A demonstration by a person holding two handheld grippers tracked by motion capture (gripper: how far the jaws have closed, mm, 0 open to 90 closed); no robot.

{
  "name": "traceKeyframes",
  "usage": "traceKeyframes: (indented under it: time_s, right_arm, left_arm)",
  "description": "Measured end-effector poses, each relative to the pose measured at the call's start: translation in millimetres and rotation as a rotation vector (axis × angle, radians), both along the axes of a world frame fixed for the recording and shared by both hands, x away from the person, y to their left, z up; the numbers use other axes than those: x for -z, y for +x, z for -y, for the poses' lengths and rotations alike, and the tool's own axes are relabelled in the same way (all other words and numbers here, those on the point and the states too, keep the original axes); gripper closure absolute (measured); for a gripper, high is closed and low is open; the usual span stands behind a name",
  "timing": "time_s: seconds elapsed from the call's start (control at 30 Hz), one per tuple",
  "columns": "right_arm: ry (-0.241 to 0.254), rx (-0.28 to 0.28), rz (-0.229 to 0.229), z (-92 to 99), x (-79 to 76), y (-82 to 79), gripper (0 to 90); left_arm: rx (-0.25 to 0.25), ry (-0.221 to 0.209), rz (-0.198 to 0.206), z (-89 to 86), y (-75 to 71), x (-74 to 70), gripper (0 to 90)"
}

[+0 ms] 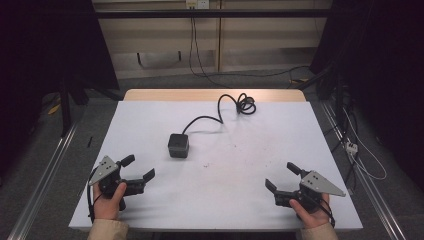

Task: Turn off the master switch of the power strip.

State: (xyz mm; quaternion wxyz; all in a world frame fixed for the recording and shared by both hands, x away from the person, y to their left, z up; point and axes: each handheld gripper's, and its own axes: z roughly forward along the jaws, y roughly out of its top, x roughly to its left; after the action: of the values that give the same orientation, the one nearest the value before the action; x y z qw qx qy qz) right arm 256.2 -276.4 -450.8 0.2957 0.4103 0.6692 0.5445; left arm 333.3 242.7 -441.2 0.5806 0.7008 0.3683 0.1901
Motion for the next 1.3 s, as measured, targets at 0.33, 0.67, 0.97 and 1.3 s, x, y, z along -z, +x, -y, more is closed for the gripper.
traceKeyframes:
  time_s: [0.33,0.67,0.97,1.3]
  right_arm:
    - [-0.003,-0.002,0.002,-0.5,-0.4,-0.1,4.6]
    - [-0.005,-0.01,0.002,-1.2,-0.3,0.3,4.8]
    - [-0.003,-0.007,0.004,-0.9,-0.9,0.3,4.8]
    - [-0.005,-0.008,0.007,-0.4,-1.3,0.1,4.9]
  left_arm:
    - [0.0,-0.01,0.001,2.6,2.3,-1.1,2.7]
    - [-0.02,-0.026,-0.013,4.5,9.6,-3.2,2.7]
    - [-0.032,-0.027,-0.019,6.4,16.7,-4.6,2.7]
    - [-0.015,-0.019,-0.025,14.2,22.5,-5.7,3.1]
